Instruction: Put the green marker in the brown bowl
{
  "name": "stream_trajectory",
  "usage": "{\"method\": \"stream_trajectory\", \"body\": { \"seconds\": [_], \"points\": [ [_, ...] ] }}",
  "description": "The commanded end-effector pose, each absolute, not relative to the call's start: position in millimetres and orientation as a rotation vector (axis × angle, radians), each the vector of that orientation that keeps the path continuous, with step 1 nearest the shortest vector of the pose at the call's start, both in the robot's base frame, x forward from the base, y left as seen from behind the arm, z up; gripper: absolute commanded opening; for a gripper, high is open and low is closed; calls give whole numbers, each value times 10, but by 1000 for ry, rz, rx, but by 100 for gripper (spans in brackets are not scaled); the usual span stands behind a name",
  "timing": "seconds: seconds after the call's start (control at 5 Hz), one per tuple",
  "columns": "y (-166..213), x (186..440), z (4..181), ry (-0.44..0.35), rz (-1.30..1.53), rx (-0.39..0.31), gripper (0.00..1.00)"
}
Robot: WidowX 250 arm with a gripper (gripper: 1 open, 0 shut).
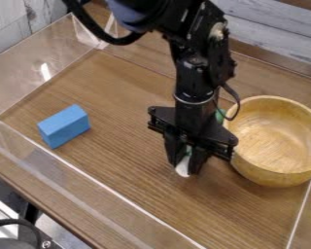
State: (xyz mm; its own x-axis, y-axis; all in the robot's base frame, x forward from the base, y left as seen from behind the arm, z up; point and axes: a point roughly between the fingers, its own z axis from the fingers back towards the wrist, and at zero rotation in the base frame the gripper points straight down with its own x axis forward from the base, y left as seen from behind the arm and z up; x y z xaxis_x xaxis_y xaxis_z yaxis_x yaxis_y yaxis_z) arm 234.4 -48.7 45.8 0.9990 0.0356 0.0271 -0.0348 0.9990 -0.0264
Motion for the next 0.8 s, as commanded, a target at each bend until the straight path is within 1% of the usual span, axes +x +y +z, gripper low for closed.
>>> {"method": "stream_trajectory", "body": {
  "seconds": [0.0, 0.6],
  "points": [
    [-519, 2477, 643, -113, 31, -40, 0],
    [-510, 2510, 634, -134, 31, -43, 0]
  ]
}}
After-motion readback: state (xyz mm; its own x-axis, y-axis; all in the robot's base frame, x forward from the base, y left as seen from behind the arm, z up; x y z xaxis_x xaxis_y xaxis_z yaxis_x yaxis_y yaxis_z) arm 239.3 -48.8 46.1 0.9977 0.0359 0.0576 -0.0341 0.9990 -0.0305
